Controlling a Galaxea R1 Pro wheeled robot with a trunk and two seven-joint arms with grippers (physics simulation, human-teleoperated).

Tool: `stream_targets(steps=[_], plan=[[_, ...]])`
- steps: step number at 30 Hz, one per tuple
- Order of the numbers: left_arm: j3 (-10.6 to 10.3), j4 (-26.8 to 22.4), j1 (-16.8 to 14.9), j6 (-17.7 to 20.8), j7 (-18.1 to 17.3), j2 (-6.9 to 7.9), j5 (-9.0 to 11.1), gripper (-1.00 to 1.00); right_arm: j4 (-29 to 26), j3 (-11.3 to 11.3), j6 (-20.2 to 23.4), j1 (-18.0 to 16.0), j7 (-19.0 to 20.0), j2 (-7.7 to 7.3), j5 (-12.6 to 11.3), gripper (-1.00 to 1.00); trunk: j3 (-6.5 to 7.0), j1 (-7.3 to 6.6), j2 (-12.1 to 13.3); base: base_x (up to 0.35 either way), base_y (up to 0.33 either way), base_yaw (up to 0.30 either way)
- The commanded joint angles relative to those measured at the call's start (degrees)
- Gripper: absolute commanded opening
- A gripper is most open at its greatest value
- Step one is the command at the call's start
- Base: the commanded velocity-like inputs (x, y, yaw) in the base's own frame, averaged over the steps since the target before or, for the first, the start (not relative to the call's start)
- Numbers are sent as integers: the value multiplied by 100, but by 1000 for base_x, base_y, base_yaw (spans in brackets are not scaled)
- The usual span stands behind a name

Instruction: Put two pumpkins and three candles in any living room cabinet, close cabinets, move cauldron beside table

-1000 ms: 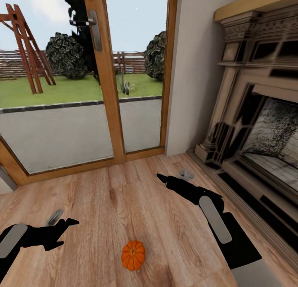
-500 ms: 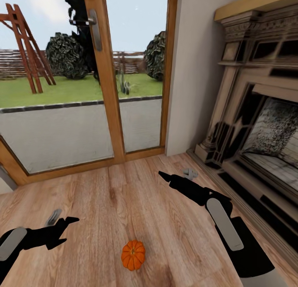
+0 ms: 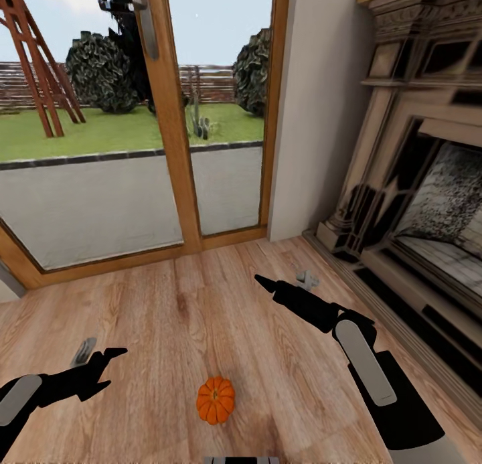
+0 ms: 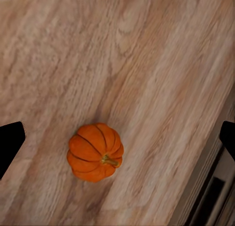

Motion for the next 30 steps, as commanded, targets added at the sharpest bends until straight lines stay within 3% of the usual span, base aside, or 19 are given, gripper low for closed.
stream_targets(steps=[1,9,13,17,22,30], plan=[[5,7,-3,21,-40,-8,-36,100,-2,3,15,-3,-3,-2,-23,100,-27,1,-4,0,0,0],[-74,16,-3,2,-71,-33,-35,100,0,3,17,-3,-2,0,-32,100,-205,22,-14,0,0,0],[-153,16,-3,-36,-338,-38,-62,100,1,-5,14,-3,-2,1,-39,100,-293,32,-20,0,0,0],[-192,19,-3,-195,-602,-46,-385,100,1,-6,14,-3,-2,1,-40,100,-382,42,-25,0,0,0],[-203,16,-3,-244,-1199,-47,-792,100,9,-9,14,-3,-2,1,-40,100,-493,55,-32,0,0,0],[-202,16,-3,-249,-1336,-54,-860,100,10,-8,14,-3,-2,0,-47,100,-666,76,-42,0,0,-15]])
